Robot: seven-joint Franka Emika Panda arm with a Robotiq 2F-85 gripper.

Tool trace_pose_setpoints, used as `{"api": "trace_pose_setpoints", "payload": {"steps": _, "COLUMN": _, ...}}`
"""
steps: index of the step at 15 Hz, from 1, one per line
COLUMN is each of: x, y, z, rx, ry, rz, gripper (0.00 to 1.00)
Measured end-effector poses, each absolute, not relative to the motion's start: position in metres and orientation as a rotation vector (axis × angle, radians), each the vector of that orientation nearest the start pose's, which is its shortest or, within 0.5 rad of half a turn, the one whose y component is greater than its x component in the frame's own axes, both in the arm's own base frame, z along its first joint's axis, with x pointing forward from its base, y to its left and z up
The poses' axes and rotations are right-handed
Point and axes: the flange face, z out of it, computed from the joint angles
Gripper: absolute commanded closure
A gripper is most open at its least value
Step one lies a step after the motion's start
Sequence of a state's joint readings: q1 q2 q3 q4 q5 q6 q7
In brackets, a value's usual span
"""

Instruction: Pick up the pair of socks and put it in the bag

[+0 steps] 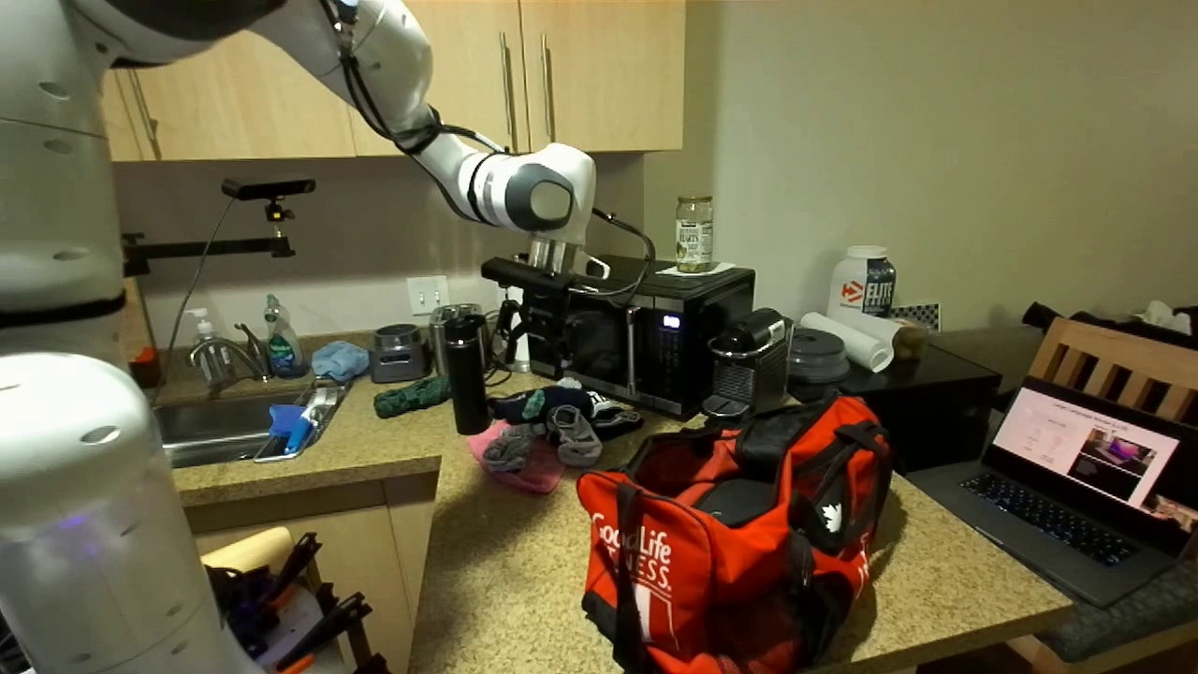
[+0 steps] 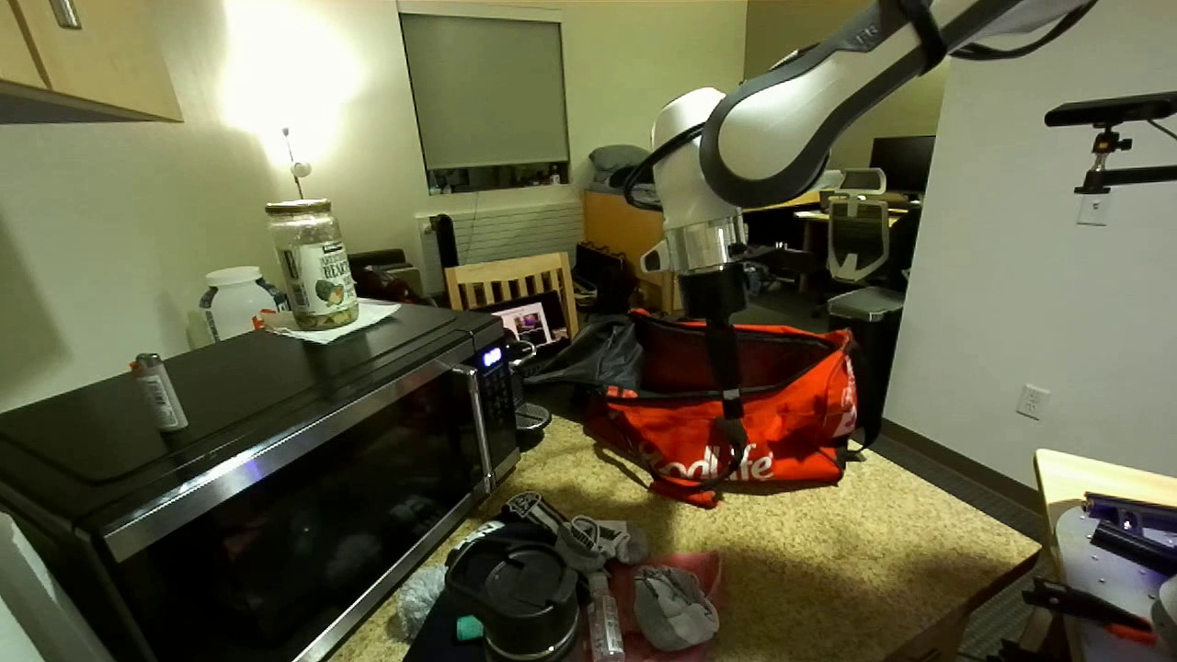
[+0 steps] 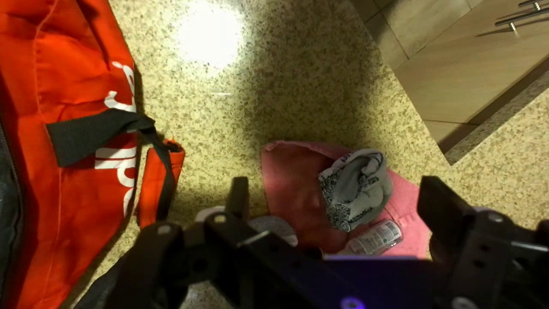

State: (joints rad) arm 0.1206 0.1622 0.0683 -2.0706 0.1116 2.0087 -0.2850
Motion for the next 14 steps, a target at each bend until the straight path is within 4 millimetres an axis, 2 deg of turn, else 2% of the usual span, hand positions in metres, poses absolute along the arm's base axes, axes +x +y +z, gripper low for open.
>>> {"api": "trace_pose_setpoints", "payload": {"steps": 4, "x": 0.554, "y": 0.123, "z": 0.32, "rx": -2.923, "ry": -0.641, "rz": 0.351, "gripper": 0.0}}
{"api": "trace_pose_setpoints", "payload": {"steps": 10, "x": 0.575, "y": 0.17, "z": 0.292, "rx": -2.866, "ry": -0.695, "rz": 0.376, "gripper": 0.0}}
{"api": "trace_pose_setpoints", "payload": {"steps": 14, "x": 0.592, "y": 0.186, "z": 0.278, "rx": -2.847, "ry": -0.715, "rz": 0.372, "gripper": 0.0}}
